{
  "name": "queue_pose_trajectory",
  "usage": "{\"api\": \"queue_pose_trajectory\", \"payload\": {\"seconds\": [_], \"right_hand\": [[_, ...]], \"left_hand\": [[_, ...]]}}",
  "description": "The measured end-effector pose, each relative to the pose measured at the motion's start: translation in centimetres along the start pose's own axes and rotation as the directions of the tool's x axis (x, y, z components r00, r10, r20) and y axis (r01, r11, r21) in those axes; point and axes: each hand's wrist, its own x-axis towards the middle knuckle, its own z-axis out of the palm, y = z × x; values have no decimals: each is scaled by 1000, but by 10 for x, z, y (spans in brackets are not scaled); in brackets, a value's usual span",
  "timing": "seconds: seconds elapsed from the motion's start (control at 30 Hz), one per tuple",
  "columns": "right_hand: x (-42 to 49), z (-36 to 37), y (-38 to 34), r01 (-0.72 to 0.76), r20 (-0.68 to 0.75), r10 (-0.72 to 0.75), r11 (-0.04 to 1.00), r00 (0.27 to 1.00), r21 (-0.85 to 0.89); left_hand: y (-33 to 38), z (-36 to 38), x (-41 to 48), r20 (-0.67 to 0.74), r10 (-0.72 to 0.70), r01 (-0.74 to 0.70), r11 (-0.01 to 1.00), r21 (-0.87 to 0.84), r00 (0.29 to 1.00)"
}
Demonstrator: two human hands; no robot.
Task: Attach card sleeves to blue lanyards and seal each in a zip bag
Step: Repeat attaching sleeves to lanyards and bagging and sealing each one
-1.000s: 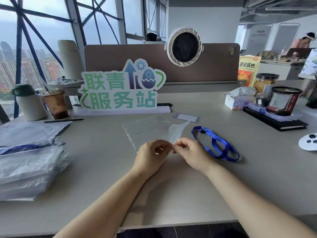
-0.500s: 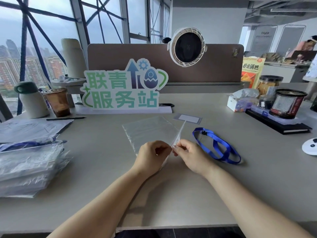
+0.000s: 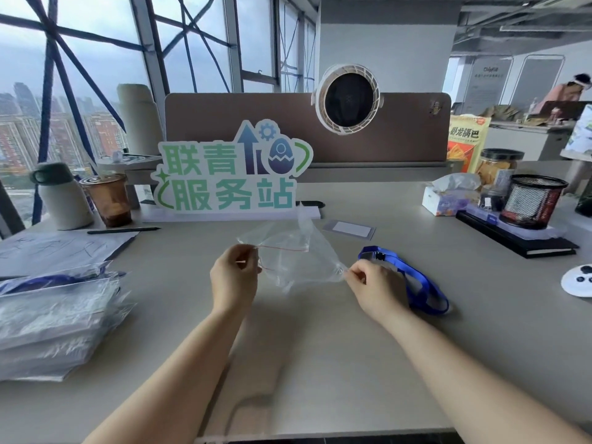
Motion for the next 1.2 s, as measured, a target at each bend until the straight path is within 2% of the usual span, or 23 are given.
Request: {"api": "queue_pose_trajectory", "payload": {"seconds": [0.1, 0.17, 0.27, 0.4, 0.5, 0.63, 0.87, 0.97, 1.07, 1.13, 1.2], "right_hand": [[14, -1, 7, 83, -2, -83, 996, 997, 11], [28, -2, 11, 102, -13, -102, 994, 995, -48], [54, 3, 26, 35, 132, -2, 966, 991, -255], [82, 23, 40, -21, 330, 143, 938, 933, -347], [102, 34, 42, -25, 338, 163, 926, 927, -377], [121, 42, 45, -37, 316, 176, 916, 932, -400], [93, 28, 53, 36, 302, 71, 942, 951, -334], [57, 9, 53, 108, 301, -22, 956, 953, -273], [20, -13, 53, 197, 320, -128, 961, 939, -192], [-2, -27, 56, 254, 320, -207, 961, 925, -110], [-16, -37, 58, 250, 317, -241, 968, 917, 12]], "left_hand": [[9, 6, 15, 20, 31, -32, 999, 34, 999], [15, 9, 28, -26, 99, -95, 988, 117, 995], [18, 14, 44, -99, 243, -211, 943, 258, 965], [1, 33, 41, 1, 374, -356, 882, 308, 928], [-17, 47, 35, 99, 472, -469, 788, 400, 876], [-21, 52, 34, 126, 570, -557, 691, 460, 812], [-2, 47, 14, 179, 759, -767, 558, 318, 626], [6, 53, -1, 270, 759, -805, 553, 212, 592], [7, 61, -13, 435, 700, -813, 560, 158, 566], [4, 64, -20, 586, 600, -805, 570, 164, 544], [2, 67, -25, 710, 471, -789, 582, 195, 523]]}}
